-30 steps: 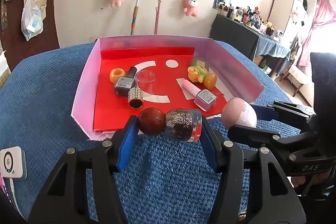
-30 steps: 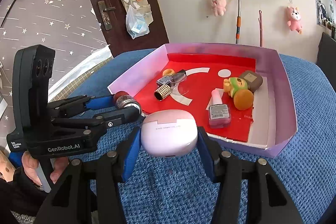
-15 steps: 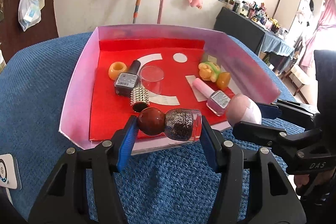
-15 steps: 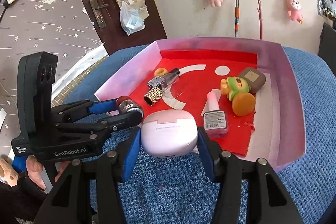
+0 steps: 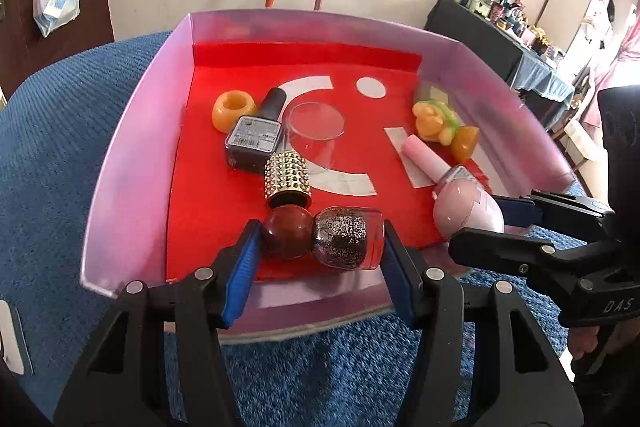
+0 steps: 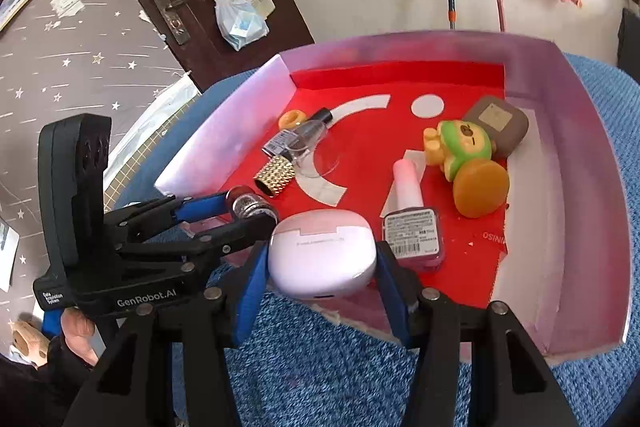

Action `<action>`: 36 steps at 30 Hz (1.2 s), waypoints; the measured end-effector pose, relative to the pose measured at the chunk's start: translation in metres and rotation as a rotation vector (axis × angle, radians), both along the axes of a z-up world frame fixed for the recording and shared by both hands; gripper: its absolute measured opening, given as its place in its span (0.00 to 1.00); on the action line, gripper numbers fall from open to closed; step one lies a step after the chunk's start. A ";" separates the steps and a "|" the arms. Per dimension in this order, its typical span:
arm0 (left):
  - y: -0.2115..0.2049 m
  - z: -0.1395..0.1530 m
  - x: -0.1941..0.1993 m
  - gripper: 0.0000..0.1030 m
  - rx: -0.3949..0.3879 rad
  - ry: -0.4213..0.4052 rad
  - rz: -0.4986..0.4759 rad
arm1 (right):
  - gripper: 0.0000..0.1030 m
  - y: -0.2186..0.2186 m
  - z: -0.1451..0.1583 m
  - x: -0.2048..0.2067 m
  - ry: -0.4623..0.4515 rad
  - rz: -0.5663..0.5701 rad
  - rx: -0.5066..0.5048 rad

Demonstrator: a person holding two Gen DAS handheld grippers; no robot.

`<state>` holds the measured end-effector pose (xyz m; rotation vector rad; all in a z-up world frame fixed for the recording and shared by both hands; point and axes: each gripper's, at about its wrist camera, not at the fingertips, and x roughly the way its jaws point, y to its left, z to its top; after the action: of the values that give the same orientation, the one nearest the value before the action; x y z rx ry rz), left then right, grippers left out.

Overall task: Organize rigid objects
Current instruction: 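Carry the glitter bottle with the left tool while the right tool carries the pink case into the box, then open the left tool to set down the glitter bottle while the right tool releases the pink case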

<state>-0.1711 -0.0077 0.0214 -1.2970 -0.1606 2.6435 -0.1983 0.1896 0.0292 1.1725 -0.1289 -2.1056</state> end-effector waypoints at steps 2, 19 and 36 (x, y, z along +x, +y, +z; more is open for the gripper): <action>0.000 -0.002 -0.003 0.53 -0.002 -0.003 0.004 | 0.54 -0.002 -0.003 -0.003 -0.004 -0.003 0.010; 0.004 -0.006 -0.014 0.54 -0.050 0.012 0.018 | 0.54 0.001 -0.011 -0.008 0.136 -0.118 0.277; 0.005 0.006 -0.004 0.64 -0.025 0.051 0.017 | 0.60 0.009 0.004 0.008 0.163 -0.129 0.223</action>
<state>-0.1756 -0.0026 0.0276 -1.2397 -0.1316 2.6984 -0.1903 0.1989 0.0329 1.1387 0.1117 -2.3681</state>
